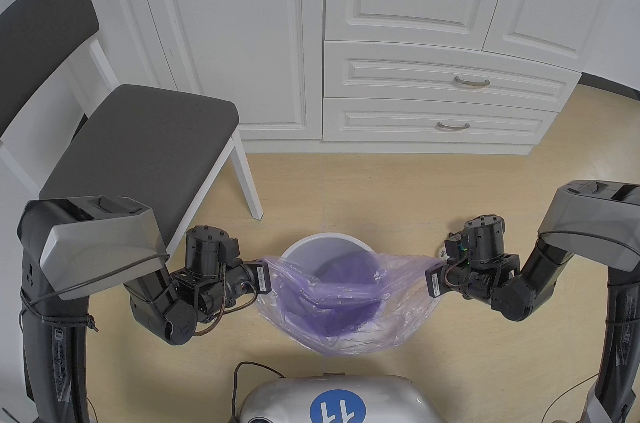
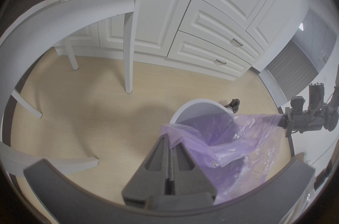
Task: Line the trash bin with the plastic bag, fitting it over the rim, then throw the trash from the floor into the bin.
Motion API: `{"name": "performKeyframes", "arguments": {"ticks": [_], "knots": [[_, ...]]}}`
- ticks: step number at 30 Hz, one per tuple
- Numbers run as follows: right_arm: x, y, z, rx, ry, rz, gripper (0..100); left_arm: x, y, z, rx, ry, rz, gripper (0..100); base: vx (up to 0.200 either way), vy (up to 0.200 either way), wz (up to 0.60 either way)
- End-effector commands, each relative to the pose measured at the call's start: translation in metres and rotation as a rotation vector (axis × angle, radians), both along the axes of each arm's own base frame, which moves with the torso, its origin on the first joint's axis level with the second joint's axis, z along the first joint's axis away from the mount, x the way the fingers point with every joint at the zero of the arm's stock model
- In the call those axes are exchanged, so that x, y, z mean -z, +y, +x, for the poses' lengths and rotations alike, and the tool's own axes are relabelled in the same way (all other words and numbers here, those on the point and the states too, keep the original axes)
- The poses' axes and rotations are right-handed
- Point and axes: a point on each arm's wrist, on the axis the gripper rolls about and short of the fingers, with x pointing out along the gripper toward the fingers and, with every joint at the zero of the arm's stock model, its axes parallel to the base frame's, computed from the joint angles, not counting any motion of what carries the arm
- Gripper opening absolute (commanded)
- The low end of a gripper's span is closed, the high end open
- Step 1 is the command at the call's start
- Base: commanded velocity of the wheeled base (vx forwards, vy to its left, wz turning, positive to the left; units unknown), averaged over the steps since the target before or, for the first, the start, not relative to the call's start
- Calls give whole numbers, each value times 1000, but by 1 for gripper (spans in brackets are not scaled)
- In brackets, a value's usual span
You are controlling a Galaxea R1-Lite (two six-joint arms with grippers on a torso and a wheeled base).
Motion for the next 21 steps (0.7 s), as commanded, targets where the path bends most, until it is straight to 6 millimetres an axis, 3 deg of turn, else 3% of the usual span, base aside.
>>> {"name": "performKeyframes", "arguments": {"ticks": [1,5,14,21], "knots": [[-2,-4,-11,-16,12,-30,0,-6,1,-3,5,6,8,0,0,0,0],[2,-4,-16,-41,29,-66,0,1,0,-2,7,25,17,0,0,0,0],[43,8,-19,-76,126,-105,0,20,3,4,-2,59,27,0,0,0,0],[46,1,-14,-54,129,-106,0,20,11,10,-25,52,21,0,0,0,0]]}}
